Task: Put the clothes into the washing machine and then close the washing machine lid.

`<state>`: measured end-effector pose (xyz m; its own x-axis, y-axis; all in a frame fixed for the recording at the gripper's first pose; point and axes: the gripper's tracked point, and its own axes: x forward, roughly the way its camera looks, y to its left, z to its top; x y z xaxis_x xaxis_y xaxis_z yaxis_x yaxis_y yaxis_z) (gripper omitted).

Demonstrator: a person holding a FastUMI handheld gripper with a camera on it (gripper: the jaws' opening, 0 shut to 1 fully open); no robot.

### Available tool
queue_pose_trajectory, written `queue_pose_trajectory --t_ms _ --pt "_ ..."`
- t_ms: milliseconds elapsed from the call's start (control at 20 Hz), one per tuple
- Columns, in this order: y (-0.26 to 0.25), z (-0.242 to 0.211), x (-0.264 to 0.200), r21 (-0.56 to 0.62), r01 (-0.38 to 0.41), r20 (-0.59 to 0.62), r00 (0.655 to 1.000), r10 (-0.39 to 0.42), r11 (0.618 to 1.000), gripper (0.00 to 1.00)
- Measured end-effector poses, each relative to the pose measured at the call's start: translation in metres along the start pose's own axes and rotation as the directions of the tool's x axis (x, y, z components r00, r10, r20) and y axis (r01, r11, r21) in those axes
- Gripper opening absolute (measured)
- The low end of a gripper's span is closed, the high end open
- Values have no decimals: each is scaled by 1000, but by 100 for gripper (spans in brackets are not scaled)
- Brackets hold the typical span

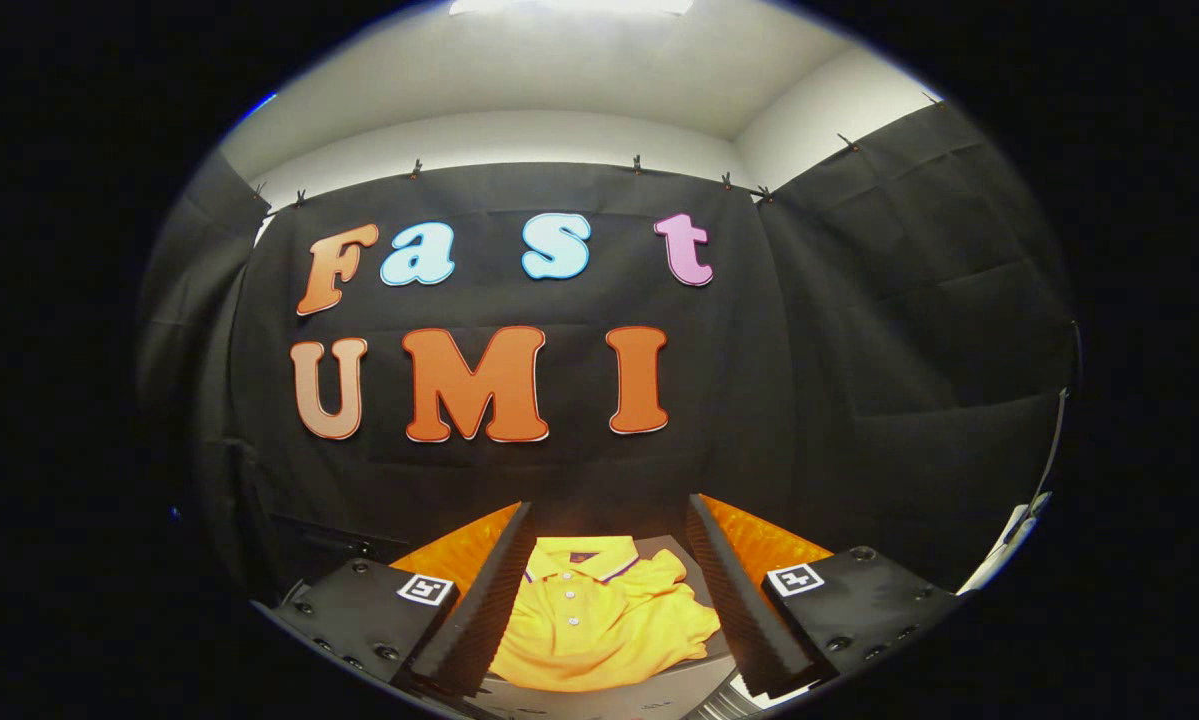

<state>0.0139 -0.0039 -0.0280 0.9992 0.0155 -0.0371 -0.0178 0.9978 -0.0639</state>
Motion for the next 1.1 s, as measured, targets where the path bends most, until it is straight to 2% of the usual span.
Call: queue_pose_trajectory --t_ms 700,850,950,1100 --pt "3 -1 1 16 -10 -6 1000 10 1000 98" --pt "-1 14 -3 52 11 53 999 -14 999 98" --pt "1 30 -7 102 -3 92 996 -7 995 98" --pt "4 35 -8 87 -17 105 994 7 996 98"
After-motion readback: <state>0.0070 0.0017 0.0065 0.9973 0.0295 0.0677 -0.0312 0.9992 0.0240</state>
